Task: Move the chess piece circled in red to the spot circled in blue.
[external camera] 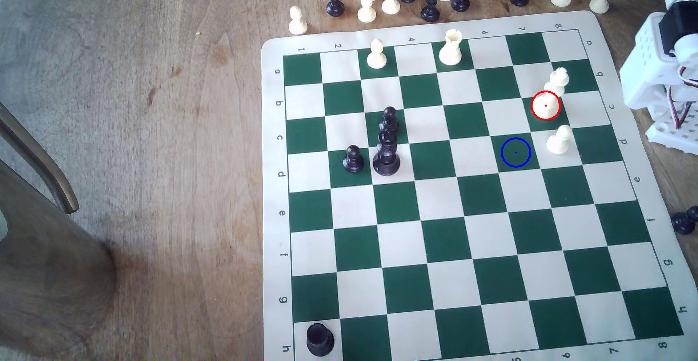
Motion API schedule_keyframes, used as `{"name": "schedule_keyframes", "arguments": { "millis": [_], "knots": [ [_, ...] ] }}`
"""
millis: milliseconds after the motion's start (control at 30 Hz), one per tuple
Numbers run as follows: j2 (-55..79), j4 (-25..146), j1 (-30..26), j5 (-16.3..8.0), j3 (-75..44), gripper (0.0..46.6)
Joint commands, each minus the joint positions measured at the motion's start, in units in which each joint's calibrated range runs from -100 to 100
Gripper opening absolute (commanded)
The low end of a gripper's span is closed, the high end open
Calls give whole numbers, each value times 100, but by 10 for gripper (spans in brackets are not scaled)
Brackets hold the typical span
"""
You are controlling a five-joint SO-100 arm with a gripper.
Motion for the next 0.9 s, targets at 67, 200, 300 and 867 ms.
{"name": "schedule_keyframes", "arguments": {
  "millis": [67, 200, 300, 867],
  "knots": [
    [-28, 3013, 223, 5, -1457, 2],
    [-28, 4365, 411, -39, -1639, 30],
    [-28, 5118, 474, -98, -1494, 70],
    [651, 10556, 1029, -322, -2174, 77]
  ]
}}
